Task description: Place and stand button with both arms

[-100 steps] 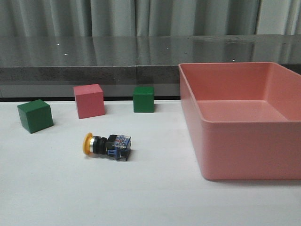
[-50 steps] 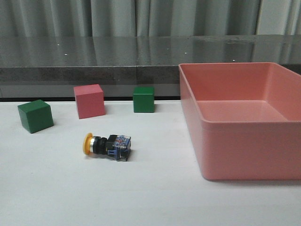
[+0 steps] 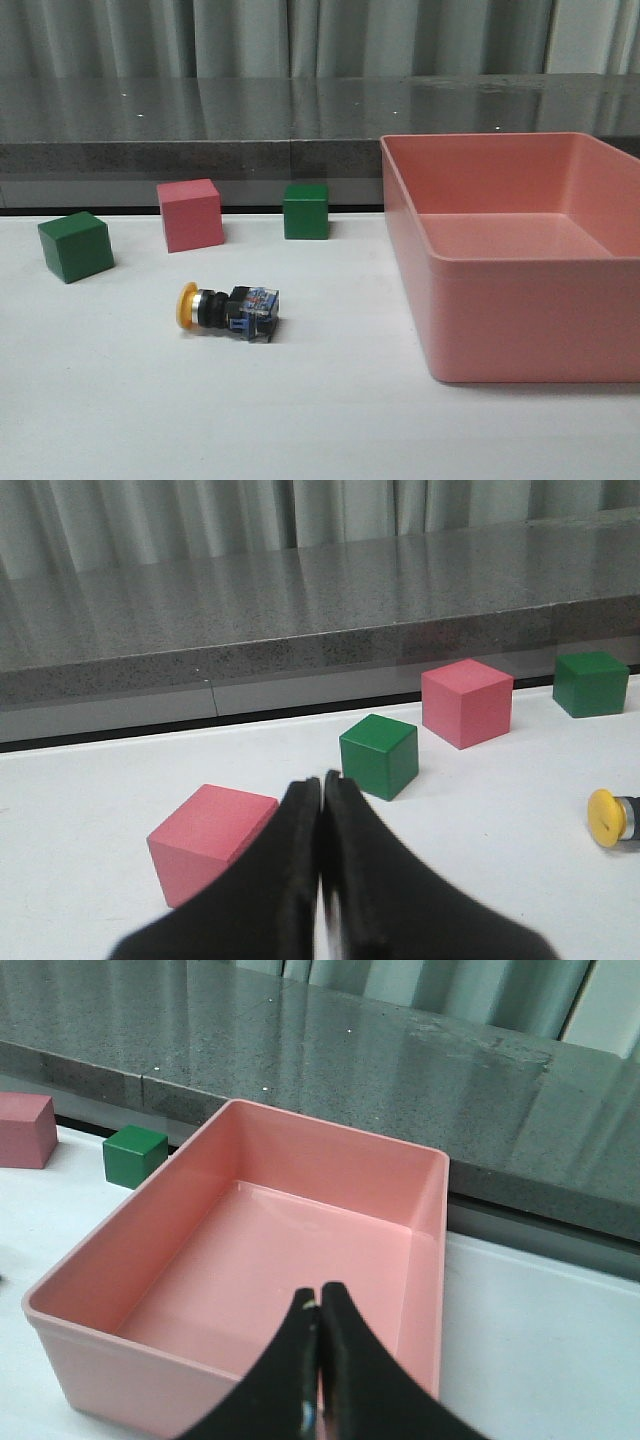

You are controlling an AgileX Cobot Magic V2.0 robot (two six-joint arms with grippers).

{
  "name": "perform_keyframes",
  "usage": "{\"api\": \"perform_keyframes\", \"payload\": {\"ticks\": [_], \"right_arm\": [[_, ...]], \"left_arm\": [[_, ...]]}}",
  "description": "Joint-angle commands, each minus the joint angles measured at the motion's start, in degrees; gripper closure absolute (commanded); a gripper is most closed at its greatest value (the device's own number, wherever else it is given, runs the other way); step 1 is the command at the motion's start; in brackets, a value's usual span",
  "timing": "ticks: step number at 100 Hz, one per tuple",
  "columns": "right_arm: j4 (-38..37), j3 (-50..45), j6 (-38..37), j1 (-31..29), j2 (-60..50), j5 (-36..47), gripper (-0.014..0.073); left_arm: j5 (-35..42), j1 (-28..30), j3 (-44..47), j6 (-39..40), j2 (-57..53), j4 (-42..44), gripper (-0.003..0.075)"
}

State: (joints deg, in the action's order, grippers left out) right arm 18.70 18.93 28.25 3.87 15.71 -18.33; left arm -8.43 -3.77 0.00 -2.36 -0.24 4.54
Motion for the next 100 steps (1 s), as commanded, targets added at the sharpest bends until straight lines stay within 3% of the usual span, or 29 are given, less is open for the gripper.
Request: {"api": "perform_keyframes", "payload": {"ticks": [1, 29, 46, 61, 79, 100], "right_arm": [[0.8, 1.5, -0.1, -0.3, 0.4, 4.0, 0.067], [0.8, 1.5, -0.1, -0.3, 0.4, 4.0, 0.067], [0.8, 1.5, -0.1, -0.3, 0.4, 3.6, 0.067], [0.8, 1.5, -0.1, -0.3, 0.4, 2.6, 0.067], [0.8, 1.5, -0.1, -0.3, 0.4, 1.6, 0.067], [0.8, 1.5, -0.1, -0.3, 0.4, 1.6, 0.067]], "left_arm": [[4.2, 0.1, 2.6, 0.4, -1.6, 0.0, 0.074], [5.6, 0.1, 2.6, 0.4, -1.6, -0.2, 0.074], [12.4, 0.1, 1.3, 0.4, -1.6, -14.3, 0.074], [8.9, -0.3, -4.3, 0.4, 1.4, -19.2, 0.074], [5.7, -3.2, -14.9, -0.7, 15.1, -18.2, 0.074], [6.0, -9.4, -28.5, -7.6, 36.1, -14.5, 0.074]]}}
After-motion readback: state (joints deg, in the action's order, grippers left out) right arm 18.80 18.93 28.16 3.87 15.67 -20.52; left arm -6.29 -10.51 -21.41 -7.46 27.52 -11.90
